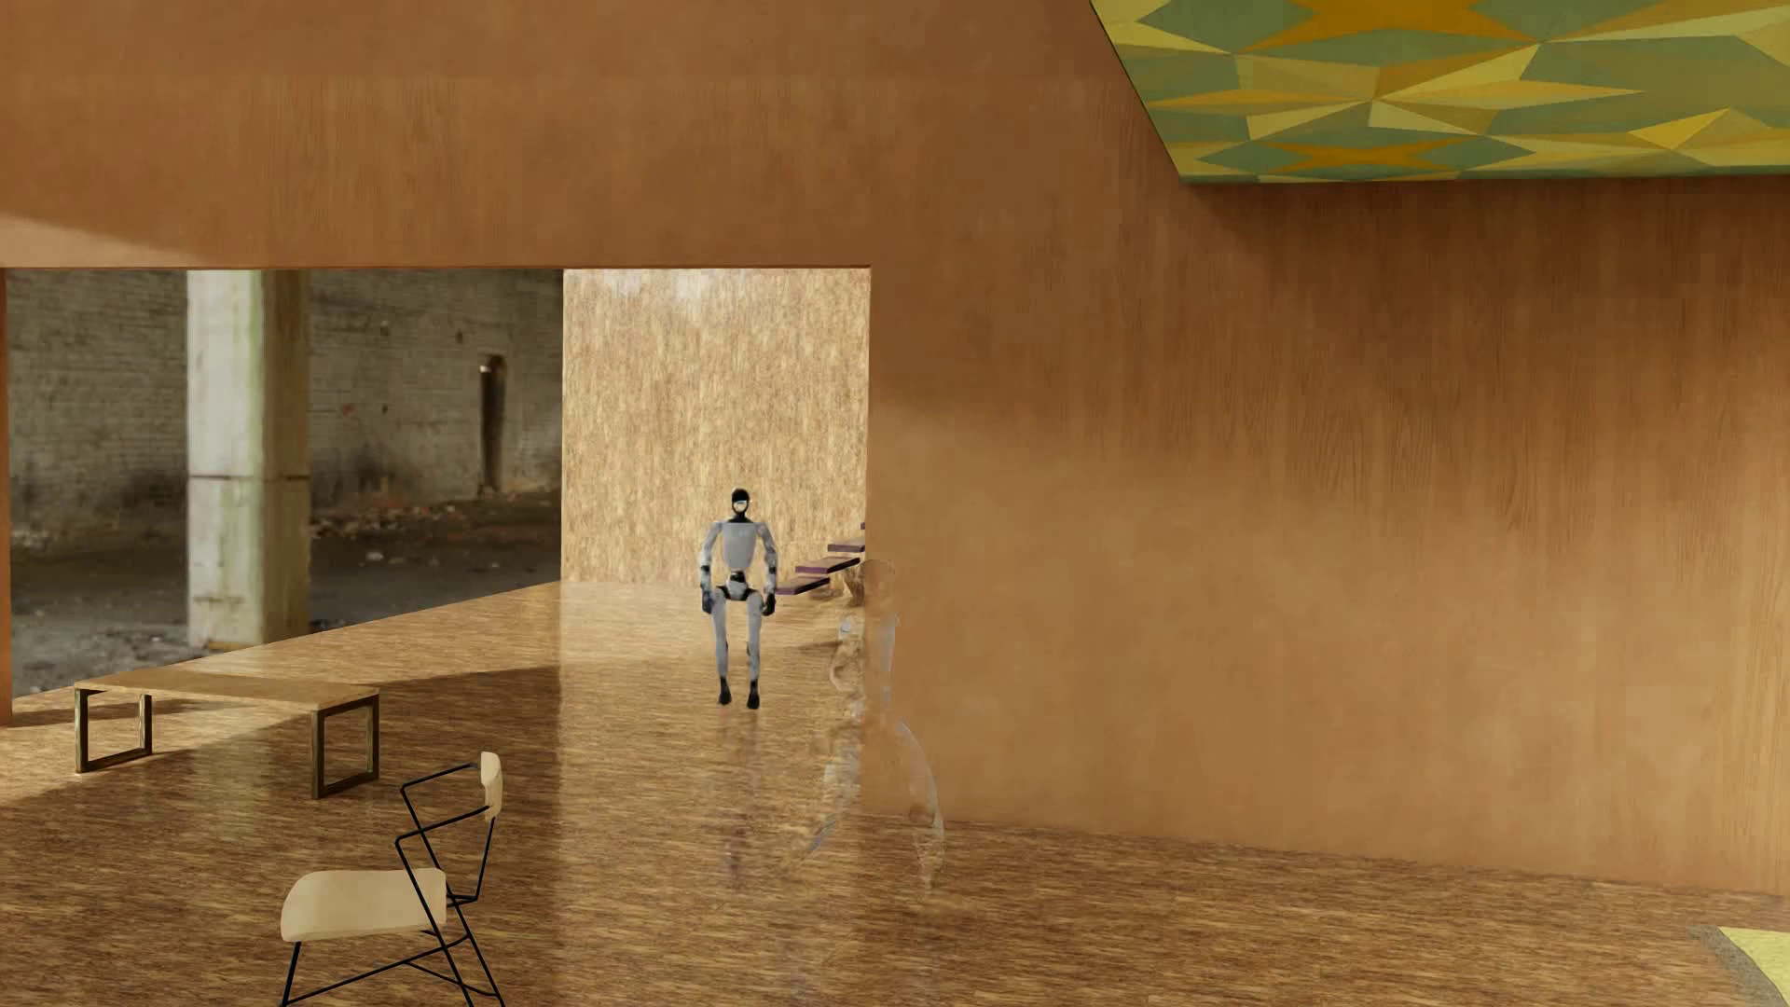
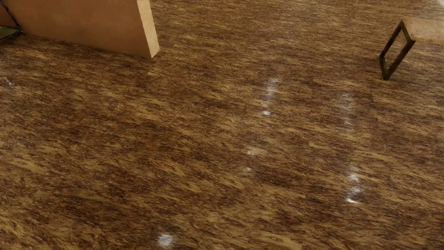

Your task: Go around the corner

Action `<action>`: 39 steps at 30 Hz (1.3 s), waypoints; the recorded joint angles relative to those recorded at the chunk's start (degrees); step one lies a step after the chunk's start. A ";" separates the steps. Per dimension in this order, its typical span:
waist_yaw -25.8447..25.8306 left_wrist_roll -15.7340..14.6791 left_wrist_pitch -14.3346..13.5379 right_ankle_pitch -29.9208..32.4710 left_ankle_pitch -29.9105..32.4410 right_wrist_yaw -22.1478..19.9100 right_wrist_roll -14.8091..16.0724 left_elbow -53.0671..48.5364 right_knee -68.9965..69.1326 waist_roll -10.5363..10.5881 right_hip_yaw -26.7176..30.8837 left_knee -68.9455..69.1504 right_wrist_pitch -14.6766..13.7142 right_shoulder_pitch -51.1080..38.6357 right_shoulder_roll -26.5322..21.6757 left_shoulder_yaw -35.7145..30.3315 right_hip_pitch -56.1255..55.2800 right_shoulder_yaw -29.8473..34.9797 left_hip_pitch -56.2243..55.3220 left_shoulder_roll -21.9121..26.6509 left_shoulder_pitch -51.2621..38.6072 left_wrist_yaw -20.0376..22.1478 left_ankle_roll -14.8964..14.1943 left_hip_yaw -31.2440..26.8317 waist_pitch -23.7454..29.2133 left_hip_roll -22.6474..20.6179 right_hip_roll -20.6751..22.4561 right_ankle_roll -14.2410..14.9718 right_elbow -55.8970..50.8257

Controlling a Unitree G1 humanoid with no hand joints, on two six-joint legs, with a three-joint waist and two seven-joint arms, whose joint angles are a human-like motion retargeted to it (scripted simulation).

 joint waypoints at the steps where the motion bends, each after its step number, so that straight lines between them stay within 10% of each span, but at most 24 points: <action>1: -0.10 0.00 0.00 1.92 -0.34 0.00 0.00 0.31 0.58 -0.33 0.00 -0.07 0.00 -0.26 0.11 0.77 -0.78 0.24 0.05 0.04 0.01 0.00 0.00 0.00 -0.06 -0.23 0.10 0.00 0.18; 2: -0.40 0.00 0.00 2.66 1.97 0.00 0.00 0.42 1.09 -0.55 0.00 -1.66 0.00 -0.17 0.09 0.59 -1.06 0.39 -0.41 0.22 0.21 0.00 0.00 0.00 -0.08 -0.13 0.15 0.00 -0.18; 4: 1.14 0.00 0.00 3.27 -13.00 0.00 0.00 0.59 2.01 -1.03 0.00 14.60 0.00 0.25 -0.22 0.36 -1.12 1.10 -1.08 0.53 0.93 0.00 0.00 0.00 -0.17 -1.13 0.44 0.00 -1.37; 9: 6.47 0.00 0.00 -2.21 -15.66 0.00 0.00 -2.34 2.92 0.64 0.00 43.21 0.00 -0.62 -2.32 3.85 5.36 -1.38 -18.46 0.23 2.76 0.00 0.00 0.00 4.85 0.92 2.03 0.00 -8.90; 18: 16.13 0.00 0.00 -18.30 -5.61 0.00 0.00 4.39 -2.57 -1.62 0.00 24.73 0.00 -8.06 -2.22 -0.67 22.96 1.24 -38.59 1.22 5.41 0.00 0.00 0.00 6.01 3.49 -2.42 0.00 -12.61; 21: 19.12 0.00 0.00 -7.94 -7.46 0.00 0.00 6.32 2.00 -2.85 0.00 34.29 0.00 -5.49 -1.37 1.29 24.36 1.35 -40.45 1.13 6.21 0.00 0.00 0.00 4.69 3.26 -4.56 0.00 -7.52; 24: 15.87 0.00 0.00 17.80 -13.66 0.00 0.00 7.45 27.60 -2.75 0.00 38.67 0.00 -2.93 -0.56 0.42 14.61 3.71 -33.17 0.52 4.97 0.00 0.00 0.00 4.67 -0.59 -6.62 0.00 0.50; 27: 7.97 0.00 0.00 16.30 -17.75 0.00 0.00 1.71 52.32 -0.92 0.00 33.81 0.00 1.19 -0.84 0.56 -3.77 1.83 -19.79 0.43 3.37 0.00 0.00 0.00 6.21 -2.81 -5.98 0.00 0.59; 31: -3.60 0.00 0.00 25.35 -17.78 0.00 0.00 -6.93 21.33 2.15 0.00 18.90 0.00 4.15 -2.00 3.03 -20.65 2.72 1.10 1.62 1.21 0.00 0.00 0.00 7.16 -2.05 -4.47 0.00 0.74; 35: -9.70 0.00 0.00 0.77 -21.86 0.00 0.00 -11.25 4.39 2.96 0.00 16.14 0.00 5.16 -2.25 4.34 -27.40 1.61 12.58 3.30 -3.10 0.00 0.00 0.00 5.76 -0.97 -7.41 0.00 -0.07; 37: -12.77 0.00 0.00 22.10 -15.90 0.00 0.00 -9.41 9.13 3.71 0.00 21.35 0.00 5.57 -1.93 6.37 -31.74 2.11 14.92 2.67 -2.08 0.00 0.00 0.00 5.51 1.29 -6.02 0.00 0.86; 39: -9.16 0.00 0.00 26.96 2.23 0.00 0.00 -4.96 16.29 5.77 0.00 37.29 0.00 5.12 -1.59 6.09 -29.68 3.66 10.51 1.21 -0.15 0.00 0.00 0.00 4.32 3.93 -1.60 0.00 3.50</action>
